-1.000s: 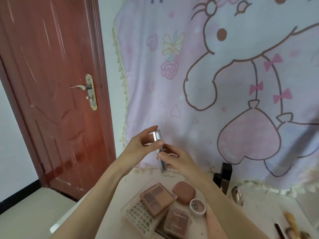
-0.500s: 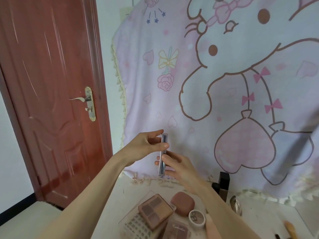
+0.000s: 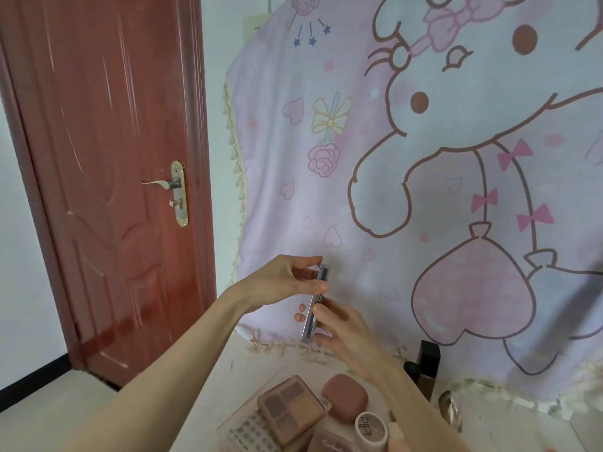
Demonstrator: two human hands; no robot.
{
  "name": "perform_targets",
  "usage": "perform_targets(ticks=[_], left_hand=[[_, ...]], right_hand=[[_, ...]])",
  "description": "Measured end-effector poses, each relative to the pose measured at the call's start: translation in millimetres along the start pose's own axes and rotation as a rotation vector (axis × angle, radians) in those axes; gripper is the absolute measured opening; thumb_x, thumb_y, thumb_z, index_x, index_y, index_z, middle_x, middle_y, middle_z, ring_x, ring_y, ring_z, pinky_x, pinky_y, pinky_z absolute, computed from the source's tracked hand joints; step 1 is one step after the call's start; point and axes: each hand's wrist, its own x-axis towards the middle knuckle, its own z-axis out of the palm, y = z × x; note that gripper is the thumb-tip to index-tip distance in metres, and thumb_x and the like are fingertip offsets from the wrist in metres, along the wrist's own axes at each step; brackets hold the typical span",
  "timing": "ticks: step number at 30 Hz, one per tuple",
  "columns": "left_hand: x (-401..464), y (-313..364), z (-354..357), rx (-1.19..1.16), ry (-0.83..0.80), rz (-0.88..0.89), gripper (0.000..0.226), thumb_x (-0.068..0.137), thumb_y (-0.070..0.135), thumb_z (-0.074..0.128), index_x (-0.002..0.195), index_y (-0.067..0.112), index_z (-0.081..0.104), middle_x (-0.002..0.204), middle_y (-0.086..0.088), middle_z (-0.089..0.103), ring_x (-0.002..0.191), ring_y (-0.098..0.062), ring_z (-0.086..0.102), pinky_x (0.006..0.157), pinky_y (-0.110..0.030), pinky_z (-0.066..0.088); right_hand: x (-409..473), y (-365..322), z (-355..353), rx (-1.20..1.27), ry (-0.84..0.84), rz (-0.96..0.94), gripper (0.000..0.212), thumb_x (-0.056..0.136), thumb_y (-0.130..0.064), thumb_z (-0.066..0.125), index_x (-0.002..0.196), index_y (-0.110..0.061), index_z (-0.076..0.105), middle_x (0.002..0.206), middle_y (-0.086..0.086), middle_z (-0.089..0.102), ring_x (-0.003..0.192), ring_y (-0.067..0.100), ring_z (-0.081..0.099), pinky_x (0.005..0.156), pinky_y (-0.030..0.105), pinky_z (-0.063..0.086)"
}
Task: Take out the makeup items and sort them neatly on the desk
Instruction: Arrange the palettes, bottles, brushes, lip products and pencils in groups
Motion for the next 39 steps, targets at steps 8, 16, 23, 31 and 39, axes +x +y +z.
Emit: perform_targets(ticks=[8, 16, 23, 31, 39], left_hand=[[-2, 19, 4, 0.284, 0.085, 0.233, 0.079, 0.075, 0.036, 0.074, 0.142, 0.028, 0.033, 0.106, 0.036, 0.048, 0.1, 0.028, 0.039, 0.087, 0.006, 0.025], [-4, 25, 22, 0.348, 0.135, 0.333, 0.097, 0.068, 0.039, 0.079, 0.141, 0.045, 0.016, 0.127, 0.025, 0.046, 0.127, -0.008, 0.031, 0.111, -0.032, 0.024], [-7, 23, 16, 0.526, 0.087, 0.379, 0.08, 0.077, 0.045, 0.07, 0.144, 0.031, 0.028, 0.144, 0.014, 0.036, 0.131, -0.007, 0.028, 0.107, -0.021, 0.017], [-2, 24, 11, 0.545, 0.023, 0.367, 0.064, 0.081, 0.04, 0.067, 0.137, 0.02, 0.044, 0.144, 0.01, 0.04, 0.127, -0.011, 0.044, 0.108, -0.019, 0.028], [1, 22, 8, 0.499, -0.171, 0.237, 0.054, 0.089, 0.023, 0.062, 0.138, 0.019, 0.042, 0.146, 0.013, 0.036, 0.134, 0.001, 0.029, 0.104, -0.012, 0.028]], right_hand=[[8, -14, -23, 0.43, 0.022, 0.189, 0.064, 0.068, -0.055, 0.066, 0.108, -0.005, 0.07, 0.109, 0.016, 0.069, 0.104, 0.028, 0.065, 0.084, 0.037, 0.055], [4, -39, -20, 0.508, -0.126, 0.163, 0.082, 0.071, -0.059, 0.065, 0.136, -0.013, 0.045, 0.132, 0.02, 0.054, 0.119, 0.037, 0.054, 0.092, 0.044, 0.051], [4, -34, -21, 0.687, -0.104, 0.068, 0.089, 0.069, -0.06, 0.071, 0.135, -0.005, 0.046, 0.139, 0.03, 0.041, 0.125, 0.042, 0.046, 0.101, 0.053, 0.041], [4, -31, -9, 0.808, -0.042, 0.062, 0.078, 0.067, -0.054, 0.076, 0.123, -0.004, 0.058, 0.136, 0.016, 0.045, 0.117, 0.043, 0.054, 0.094, 0.054, 0.046], [-1, -11, -8, 0.847, 0.033, 0.116, 0.083, 0.058, -0.054, 0.081, 0.12, -0.002, 0.061, 0.131, 0.03, 0.048, 0.112, 0.044, 0.056, 0.095, 0.055, 0.045]])
